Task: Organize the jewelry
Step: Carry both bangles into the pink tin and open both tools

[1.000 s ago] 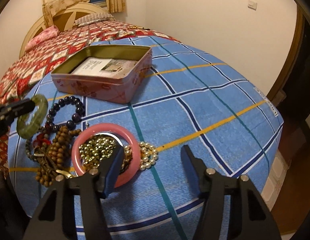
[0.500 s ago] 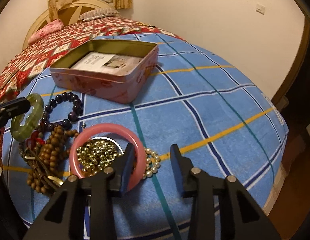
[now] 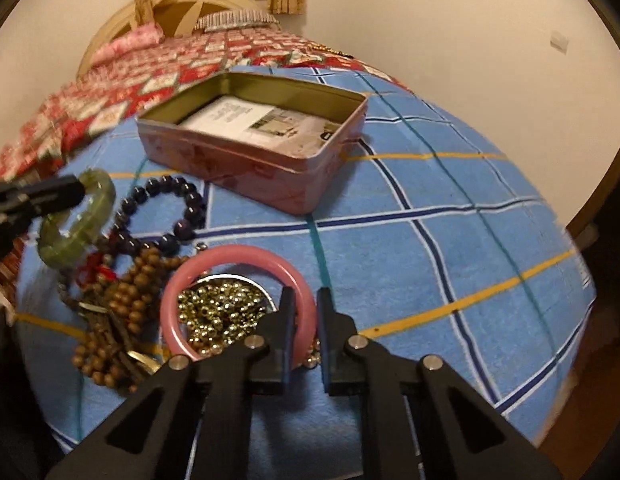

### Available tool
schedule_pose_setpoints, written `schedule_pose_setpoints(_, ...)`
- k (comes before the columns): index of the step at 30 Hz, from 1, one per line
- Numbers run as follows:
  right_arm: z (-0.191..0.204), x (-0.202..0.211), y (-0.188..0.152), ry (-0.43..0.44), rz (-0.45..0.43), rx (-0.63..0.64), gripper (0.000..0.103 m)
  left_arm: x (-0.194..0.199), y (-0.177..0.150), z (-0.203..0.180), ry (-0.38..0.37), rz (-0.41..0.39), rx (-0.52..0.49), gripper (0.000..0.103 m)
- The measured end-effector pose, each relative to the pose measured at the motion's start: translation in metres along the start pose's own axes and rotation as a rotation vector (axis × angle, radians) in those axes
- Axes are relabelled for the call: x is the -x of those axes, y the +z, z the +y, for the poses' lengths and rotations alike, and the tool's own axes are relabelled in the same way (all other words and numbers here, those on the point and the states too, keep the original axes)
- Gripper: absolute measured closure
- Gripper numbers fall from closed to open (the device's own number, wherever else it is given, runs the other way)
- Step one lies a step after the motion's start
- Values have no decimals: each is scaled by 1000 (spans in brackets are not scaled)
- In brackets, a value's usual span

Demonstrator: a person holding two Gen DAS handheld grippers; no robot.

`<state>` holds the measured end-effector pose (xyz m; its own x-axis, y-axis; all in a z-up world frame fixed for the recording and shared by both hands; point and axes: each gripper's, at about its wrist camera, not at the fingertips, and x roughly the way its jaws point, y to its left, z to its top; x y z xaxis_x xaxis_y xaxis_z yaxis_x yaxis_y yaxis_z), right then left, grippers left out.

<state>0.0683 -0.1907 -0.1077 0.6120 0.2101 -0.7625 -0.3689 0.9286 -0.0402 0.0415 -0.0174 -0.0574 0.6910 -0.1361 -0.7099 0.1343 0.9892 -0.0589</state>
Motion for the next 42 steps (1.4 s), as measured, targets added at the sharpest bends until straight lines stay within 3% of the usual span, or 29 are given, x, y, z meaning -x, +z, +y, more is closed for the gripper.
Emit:
schedule_pose_setpoints(12,3,28,14,34,-124,-41,91,8,10,5,0,-26,-4,95)
schedule_pose_setpoints(28,1,22,46,29,-137,-22,91,-1,44,20,21,-62,-2,95)
schedule_pose_setpoints(42,-2,-4,92,9,-113,2,91,-40,81,29,57,-46,-12,95)
